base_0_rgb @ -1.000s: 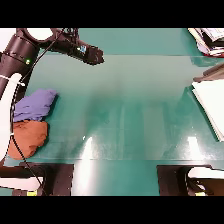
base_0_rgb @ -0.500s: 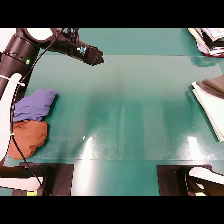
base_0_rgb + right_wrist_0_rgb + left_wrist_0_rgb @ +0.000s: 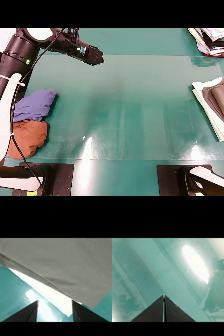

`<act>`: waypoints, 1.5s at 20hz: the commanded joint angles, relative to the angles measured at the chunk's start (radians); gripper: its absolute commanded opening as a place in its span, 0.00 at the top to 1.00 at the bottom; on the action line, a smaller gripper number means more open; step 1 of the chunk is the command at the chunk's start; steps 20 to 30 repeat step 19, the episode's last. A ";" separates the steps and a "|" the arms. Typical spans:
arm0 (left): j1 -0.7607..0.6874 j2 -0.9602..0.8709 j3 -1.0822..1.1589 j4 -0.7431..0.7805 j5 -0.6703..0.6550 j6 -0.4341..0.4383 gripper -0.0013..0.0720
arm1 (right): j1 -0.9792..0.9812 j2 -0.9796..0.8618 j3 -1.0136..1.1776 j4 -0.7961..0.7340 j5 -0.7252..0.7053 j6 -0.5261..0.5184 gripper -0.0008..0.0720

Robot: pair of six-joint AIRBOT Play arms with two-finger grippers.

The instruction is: Fold the shirts.

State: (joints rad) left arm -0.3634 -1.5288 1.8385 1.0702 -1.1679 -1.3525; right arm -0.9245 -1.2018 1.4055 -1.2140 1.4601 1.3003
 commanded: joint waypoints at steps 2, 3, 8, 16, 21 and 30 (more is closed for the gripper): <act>0.000 0.000 0.001 0.000 0.011 0.000 0.94 | 0.064 0.006 -0.015 0.151 0.006 0.001 0.32; 0.000 0.000 0.001 0.000 0.017 -0.001 0.94 | 0.106 0.006 -0.015 0.207 0.007 0.001 0.32; 0.000 0.000 0.001 -0.004 0.013 -0.002 0.94 | 0.445 0.006 -0.015 0.303 0.010 0.000 0.50; 0.000 0.000 0.001 -0.004 0.088 -0.002 0.94 | 0.779 0.006 -0.015 0.296 0.007 -0.026 0.96; 0.000 0.000 0.001 -0.004 0.088 -0.002 0.94 | 0.793 0.006 -0.015 0.296 0.008 -0.026 0.96; 0.000 0.000 0.001 -0.004 0.088 -0.002 0.94 | 0.793 0.006 -0.015 0.296 0.008 -0.026 0.96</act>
